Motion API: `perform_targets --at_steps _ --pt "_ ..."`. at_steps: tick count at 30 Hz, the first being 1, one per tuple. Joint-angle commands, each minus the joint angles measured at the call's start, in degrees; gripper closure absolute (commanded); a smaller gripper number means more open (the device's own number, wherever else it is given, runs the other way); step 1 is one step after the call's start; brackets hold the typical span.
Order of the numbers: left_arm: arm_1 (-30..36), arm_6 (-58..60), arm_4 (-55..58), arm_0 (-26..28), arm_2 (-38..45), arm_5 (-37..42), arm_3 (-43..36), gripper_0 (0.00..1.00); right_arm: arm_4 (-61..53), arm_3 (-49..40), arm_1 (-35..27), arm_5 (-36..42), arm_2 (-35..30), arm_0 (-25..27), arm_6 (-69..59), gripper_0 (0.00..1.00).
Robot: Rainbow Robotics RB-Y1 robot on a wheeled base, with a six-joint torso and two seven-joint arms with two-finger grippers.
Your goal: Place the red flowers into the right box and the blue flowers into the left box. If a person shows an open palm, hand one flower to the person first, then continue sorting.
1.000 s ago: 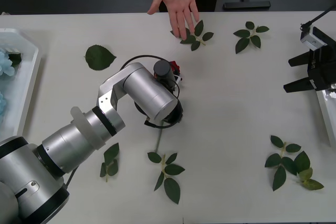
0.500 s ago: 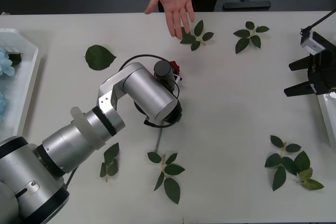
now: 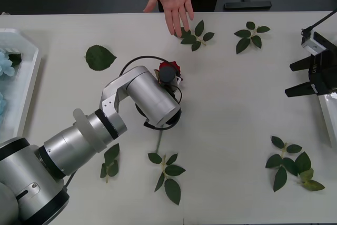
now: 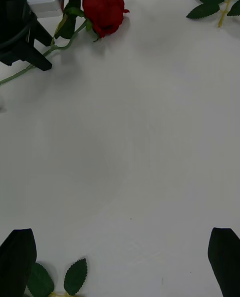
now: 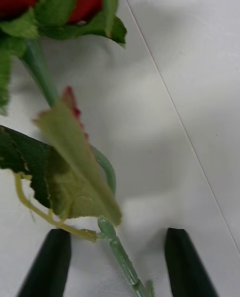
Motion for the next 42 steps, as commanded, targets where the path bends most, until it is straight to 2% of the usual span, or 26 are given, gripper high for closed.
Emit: perform_targets --at_steps 1,3,4,17,23,25,29,32,36,42 --pt "-1.48 -0.55 -0.61 -2.53 -1.09 -0.70 -0.16 0.88 -0.84 -1.30 -2.89 -0.36 -0.33 0.49 1.50 0.00" --pt "-1.48 -0.55 -0.61 -2.53 -1.09 -0.70 0.02 0.99 -0.84 -1.30 -2.89 -0.27 -0.41 0.49 1.50 0.00" --pt "-1.48 -0.55 -0.61 -2.53 -1.00 -0.70 0.02 1.00 -0.84 -1.30 -2.98 -0.36 -0.33 0.49 1.50 0.00" --pt "-0.42 -0.73 -2.02 -2.45 -1.09 -1.14 -1.21 1.00 -0.84 -1.30 -2.89 -0.27 -0.41 0.49 1.50 0.00" --pt "5.90 -0.29 1.76 -2.18 -0.91 -1.05 -10.97 1.00 -0.84 -1.04 -2.98 0.26 -0.41 0.49 1.50 0.00" --pt "9.07 -0.11 2.91 -1.30 -0.47 -1.05 -16.59 1.00 -0.84 -0.95 -2.98 0.34 -0.41 0.84 1.50 0.00" --pt "13.64 0.68 2.03 3.00 2.34 -1.84 -28.37 1.00 -0.92 -0.95 -2.98 0.26 -0.41 1.36 1.50 0.00" --pt "15.40 1.29 1.94 6.78 4.62 -5.53 -34.52 1.00 -1.54 -0.95 -2.98 0.43 -0.41 1.80 1.50 0.00" --pt "15.48 3.14 0.09 10.21 6.21 -12.21 -39.62 1.00 -3.39 -0.95 -2.98 0.87 -0.41 2.60 1.50 0.00" --pt "10.56 12.37 -7.64 10.47 6.21 -15.47 -42.17 1.00 -8.04 -0.95 -2.89 1.93 -0.41 4.53 1.50 0.00"
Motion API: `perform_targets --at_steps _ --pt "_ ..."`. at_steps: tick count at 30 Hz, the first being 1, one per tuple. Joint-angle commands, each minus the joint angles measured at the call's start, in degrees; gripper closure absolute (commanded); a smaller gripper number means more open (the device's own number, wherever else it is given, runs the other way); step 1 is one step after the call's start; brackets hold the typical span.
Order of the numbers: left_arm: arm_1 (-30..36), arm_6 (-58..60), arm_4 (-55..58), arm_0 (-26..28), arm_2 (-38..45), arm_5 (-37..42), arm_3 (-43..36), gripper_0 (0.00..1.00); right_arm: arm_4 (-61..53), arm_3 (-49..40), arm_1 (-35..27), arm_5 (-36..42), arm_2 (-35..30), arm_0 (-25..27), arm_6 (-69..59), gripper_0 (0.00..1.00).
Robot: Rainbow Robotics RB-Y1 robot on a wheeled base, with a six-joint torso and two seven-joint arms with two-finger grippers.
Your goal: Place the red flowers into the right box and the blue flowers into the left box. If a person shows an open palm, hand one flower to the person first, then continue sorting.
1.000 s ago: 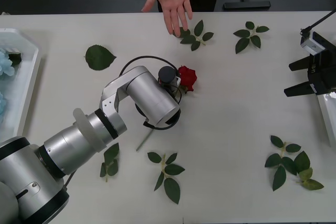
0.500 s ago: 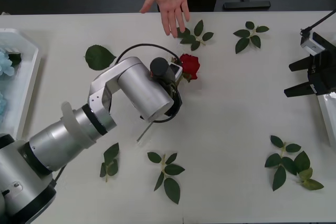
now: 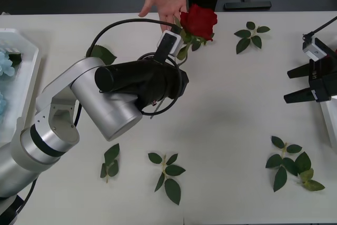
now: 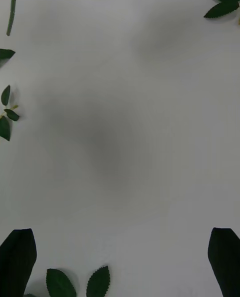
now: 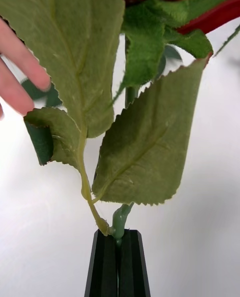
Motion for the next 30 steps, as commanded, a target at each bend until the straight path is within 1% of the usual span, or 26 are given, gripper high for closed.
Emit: perform_targets --at_steps 1,6,12,16,18,20,25,30 --pt "-5.04 12.30 -6.70 -0.06 1.27 -2.05 -3.01 1.00 -3.81 -0.95 -2.70 1.70 -0.42 2.47 1.50 0.00" --pt "-10.31 21.09 -10.39 -0.67 1.27 -4.42 -3.01 1.00 -7.23 -0.95 -1.21 4.51 -0.42 3.61 1.50 0.00" --pt "-14.35 32.43 -13.56 -0.76 0.39 -9.26 -3.01 1.00 -11.37 -1.39 1.96 5.48 -0.42 5.11 1.50 0.00" --pt "-16.29 38.23 -20.50 -0.76 -2.60 -11.81 -2.92 1.00 -13.39 -2.44 4.51 5.30 -0.42 6.07 1.50 0.00" --pt "-16.81 41.40 -25.69 -0.76 -4.89 -12.42 -2.92 1.00 -14.44 -3.76 5.47 5.04 -0.42 6.34 1.50 0.00" --pt "-17.17 45.53 -30.70 -0.67 -7.26 -12.42 -2.92 1.00 -15.67 -6.22 6.18 3.72 -0.42 7.31 1.50 0.00" --pt "-17.61 50.45 -36.67 -0.23 -10.51 -12.33 -2.92 1.00 -16.81 -11.59 7.41 -0.85 -0.42 9.06 1.50 0.00" --pt "-18.31 55.19 -44.06 0.74 -13.50 -12.42 -2.92 1.00 -16.81 -13.61 9.60 -4.10 -0.42 9.06 1.50 0.00"
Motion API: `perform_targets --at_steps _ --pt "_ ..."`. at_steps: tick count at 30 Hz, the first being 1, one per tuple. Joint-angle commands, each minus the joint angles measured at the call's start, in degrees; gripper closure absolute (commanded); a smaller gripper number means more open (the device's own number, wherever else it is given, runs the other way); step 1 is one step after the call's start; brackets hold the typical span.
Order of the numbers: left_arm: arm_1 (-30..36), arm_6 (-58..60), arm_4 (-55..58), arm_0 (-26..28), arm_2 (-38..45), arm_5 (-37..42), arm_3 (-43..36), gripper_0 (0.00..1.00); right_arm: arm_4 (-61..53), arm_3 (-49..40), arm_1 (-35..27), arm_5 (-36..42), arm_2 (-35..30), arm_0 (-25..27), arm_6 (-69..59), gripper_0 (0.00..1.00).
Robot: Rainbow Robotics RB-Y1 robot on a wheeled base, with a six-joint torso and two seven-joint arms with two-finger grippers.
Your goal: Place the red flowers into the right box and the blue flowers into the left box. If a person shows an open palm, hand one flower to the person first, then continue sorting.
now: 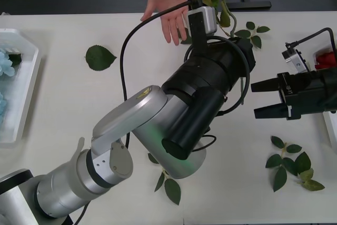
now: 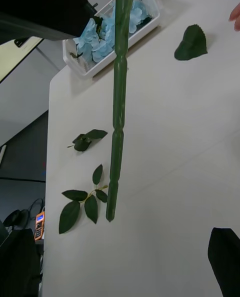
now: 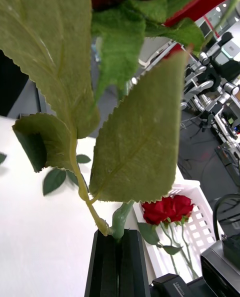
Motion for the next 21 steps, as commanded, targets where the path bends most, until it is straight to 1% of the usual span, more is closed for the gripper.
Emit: perform_targets --at_steps 1,5,7,8,10,12,13,14,15,18,20,21 --pt "-2.65 4.91 -5.98 0.79 -3.04 -0.84 -2.12 1.00 -0.87 -2.61 2.96 -2.15 -0.44 0.51 1.50 0.00" --pt "-2.57 5.88 -8.53 1.14 -3.57 -0.84 -2.12 1.00 -0.43 -2.61 4.46 -2.42 -0.44 -0.20 1.27 0.00" --pt "-2.57 5.88 -8.70 1.14 -3.57 -0.84 -2.12 1.00 0.01 -2.61 4.46 -2.42 -0.44 -0.37 1.19 0.07" --pt "-2.57 5.96 -8.97 1.14 -3.57 -0.93 -2.12 1.00 0.01 -2.87 4.55 -2.42 -0.44 -0.37 1.01 0.21" --pt "-2.48 5.96 -9.49 1.14 -3.57 -0.84 -2.12 1.00 0.01 -3.31 4.81 -2.42 -0.44 -0.37 0.75 0.34" --pt "-2.21 6.14 -9.93 1.05 -3.66 -0.84 -2.12 1.00 0.01 -3.93 5.07 -2.86 -0.44 -0.37 0.22 0.42" --pt "-2.21 6.05 -10.11 1.14 -3.66 -0.84 -2.12 1.00 0.01 -4.10 5.16 -3.21 -0.44 -0.37 0.13 0.44" --pt "-2.13 6.14 -10.37 1.14 -3.66 -0.84 -2.12 1.00 0.01 -4.54 5.42 -3.82 -0.44 -0.37 -0.22 0.53" --pt "-1.95 6.14 -10.46 1.14 -3.66 -0.84 -2.12 1.00 0.01 -4.63 5.60 -4.00 -0.36 -0.37 -0.31 0.60" --pt "-1.69 6.14 -10.90 1.14 -3.66 -0.84 -2.12 1.00 0.01 -5.07 6.39 -4.97 -0.36 -0.37 -1.19 0.83" --pt "-1.51 6.14 -11.08 1.14 -3.66 -0.84 -2.12 1.00 0.01 -5.25 6.48 -5.23 -0.36 -0.37 -1.63 0.92" --pt "-1.51 6.14 -11.16 1.05 -3.66 -0.84 -2.12 1.00 0.01 -5.33 6.57 -5.32 -0.27 -0.37 -1.98 0.97"
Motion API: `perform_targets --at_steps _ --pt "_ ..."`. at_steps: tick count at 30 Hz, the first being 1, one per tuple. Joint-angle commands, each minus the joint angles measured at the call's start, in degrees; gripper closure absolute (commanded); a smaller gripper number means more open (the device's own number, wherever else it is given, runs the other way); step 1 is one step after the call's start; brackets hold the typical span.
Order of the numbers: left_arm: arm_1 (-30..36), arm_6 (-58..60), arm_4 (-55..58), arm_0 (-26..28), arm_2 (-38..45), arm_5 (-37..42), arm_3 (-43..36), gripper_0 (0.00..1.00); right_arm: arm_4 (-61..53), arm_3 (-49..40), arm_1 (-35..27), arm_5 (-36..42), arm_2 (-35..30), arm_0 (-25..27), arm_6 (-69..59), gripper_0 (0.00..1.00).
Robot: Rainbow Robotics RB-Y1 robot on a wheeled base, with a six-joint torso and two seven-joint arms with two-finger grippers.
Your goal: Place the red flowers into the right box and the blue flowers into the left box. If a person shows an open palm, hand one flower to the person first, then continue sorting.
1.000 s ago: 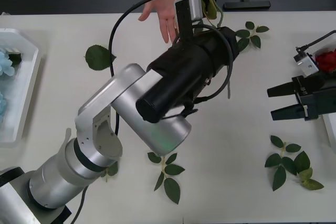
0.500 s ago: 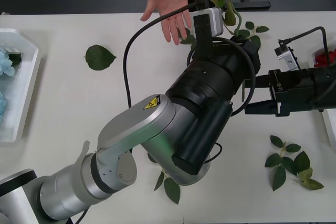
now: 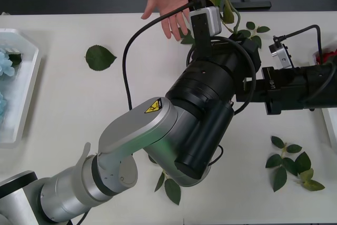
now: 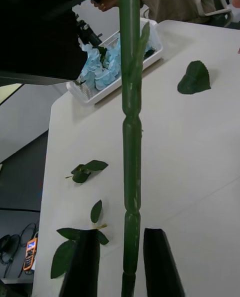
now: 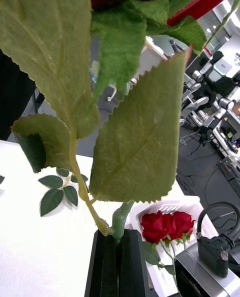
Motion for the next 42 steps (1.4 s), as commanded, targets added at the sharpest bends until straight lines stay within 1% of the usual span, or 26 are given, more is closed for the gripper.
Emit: perform_targets --at_steps 1,2,3,4,5,16,22,24,29,30,33,38,39,41,42 --pt "-1.03 0.39 -1.41 0.83 -0.91 -0.83 -2.12 1.00 -0.03 -2.40 1.58 -0.84 -0.27 -0.38 -2.10 1.00" --pt "-1.03 0.47 -1.41 0.83 -0.91 -0.83 -2.12 1.00 -0.03 -2.40 1.58 -0.84 -0.27 -0.38 -2.28 1.00" --pt "-1.03 0.56 -1.41 0.83 -0.91 -0.83 -2.12 0.80 0.24 -2.49 1.58 -0.84 -0.27 -0.38 -2.45 1.00" --pt "-1.03 0.65 -1.49 0.83 -0.91 -0.83 -2.12 0.49 0.24 -2.49 1.58 -0.84 -0.27 -0.38 -2.63 1.00" --pt "-0.85 0.65 -2.02 0.83 -0.91 -0.83 -2.03 0.00 0.24 -2.58 1.58 -0.75 -0.18 -0.29 -2.71 1.00" --pt "-0.68 1.79 -2.90 0.83 -0.91 -0.83 -2.12 0.00 0.59 -2.58 1.58 -0.93 -0.18 -0.29 -3.68 1.00" --pt "-0.50 2.06 -3.34 0.83 -0.91 -0.74 -2.12 0.00 1.56 -2.58 1.41 -2.78 -0.27 -0.38 -3.95 1.00" --pt "-0.50 2.06 -3.43 0.83 -0.91 -0.83 -2.12 0.00 3.23 -2.58 1.23 -5.06 -0.27 -0.38 -4.03 1.00" --pt "-0.33 2.14 -4.39 0.83 -0.91 -0.83 -2.12 0.00 6.13 -2.14 1.05 -13.85 -0.27 -1.52 -4.12 1.00" --pt "-0.24 2.23 -4.39 0.83 -0.91 -0.83 -2.12 0.00 6.13 -1.35 1.23 -16.13 -0.27 -2.49 -4.30 1.00" --pt "-0.24 2.50 -4.31 0.83 -1.00 -0.83 -2.12 0.00 5.95 1.73 1.76 -18.68 -0.27 -5.39 -4.12 1.00" --pt "-0.24 2.50 -4.31 0.83 -1.00 -0.83 -2.12 0.00 2.96 12.10 3.87 -19.21 -0.27 -14.18 -2.63 1.00" --pt "-0.24 2.50 -4.31 0.83 -1.00 -0.83 -2.12 0.00 3.05 13.59 4.22 -19.39 -0.27 -15.67 -2.10 1.00" --pt "-0.24 2.50 -4.31 0.83 -1.00 -0.83 -2.12 0.00 3.31 17.90 5.71 -20.09 -0.27 -20.33 1.33 1.00" --pt "-0.24 2.50 -4.31 0.83 -1.00 -0.83 -2.12 0.00 3.58 19.04 6.15 -20.18 -0.27 -21.39 1.55 1.00"
